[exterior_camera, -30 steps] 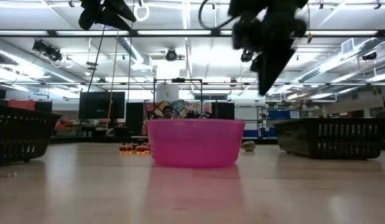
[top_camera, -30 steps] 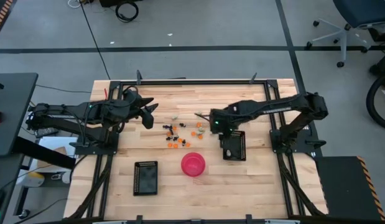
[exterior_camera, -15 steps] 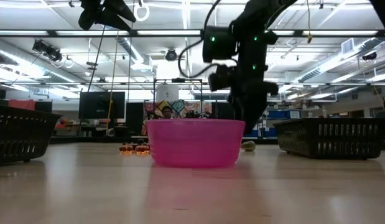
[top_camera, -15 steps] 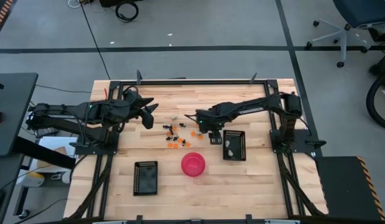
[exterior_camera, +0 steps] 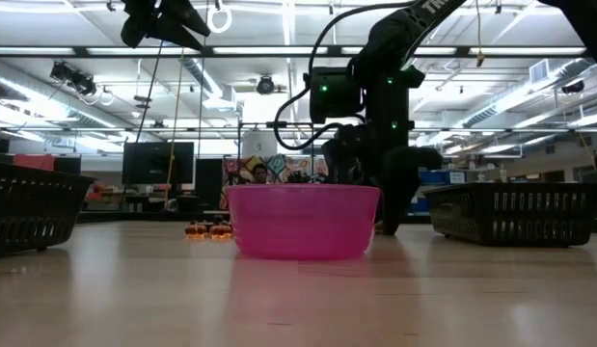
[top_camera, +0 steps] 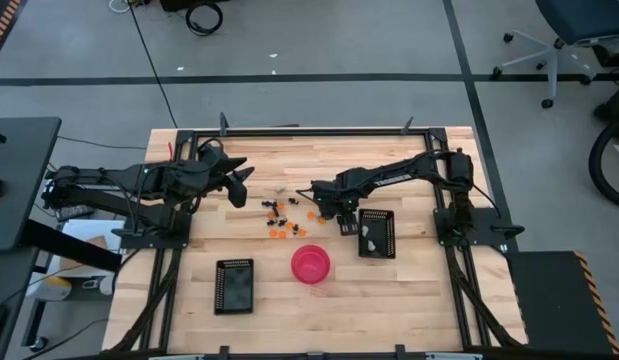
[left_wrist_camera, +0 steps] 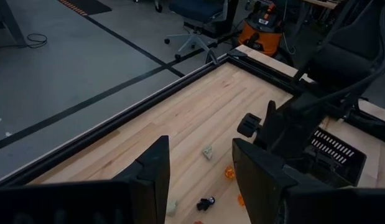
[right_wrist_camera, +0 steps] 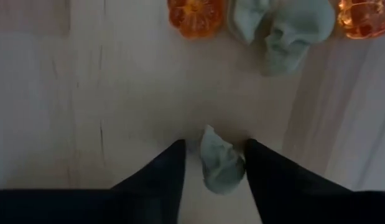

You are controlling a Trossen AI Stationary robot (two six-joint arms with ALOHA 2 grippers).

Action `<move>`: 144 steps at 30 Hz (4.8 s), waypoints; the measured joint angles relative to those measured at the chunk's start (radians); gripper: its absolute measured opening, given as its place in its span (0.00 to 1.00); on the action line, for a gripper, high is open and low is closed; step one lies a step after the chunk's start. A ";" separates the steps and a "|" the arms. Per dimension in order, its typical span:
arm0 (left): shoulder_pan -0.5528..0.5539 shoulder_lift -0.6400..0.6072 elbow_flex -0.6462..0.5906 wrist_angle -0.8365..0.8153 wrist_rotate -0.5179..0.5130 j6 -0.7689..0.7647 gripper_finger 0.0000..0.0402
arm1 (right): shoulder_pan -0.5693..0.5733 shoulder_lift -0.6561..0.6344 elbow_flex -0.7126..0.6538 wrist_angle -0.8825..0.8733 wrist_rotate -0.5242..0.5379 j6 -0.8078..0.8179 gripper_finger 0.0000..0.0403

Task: Sort Halloween decoration
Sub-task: Put the white skull toy into the top black bin

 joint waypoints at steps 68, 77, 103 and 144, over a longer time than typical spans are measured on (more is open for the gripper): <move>0.003 0.010 0.000 0.026 0.000 0.008 0.37 | -0.124 -0.144 -0.016 0.335 -0.065 0.317 0.53; 0.011 0.026 0.000 0.026 0.001 -0.011 0.37 | -0.211 -0.054 0.012 0.345 0.037 0.359 0.55; 0.037 0.039 0.000 0.023 0.007 -0.004 0.37 | -0.244 0.096 0.108 0.240 -0.060 0.302 0.43; 0.037 0.039 0.000 0.023 0.007 0.000 0.37 | -0.049 -0.266 -0.026 -0.410 -0.407 0.188 0.21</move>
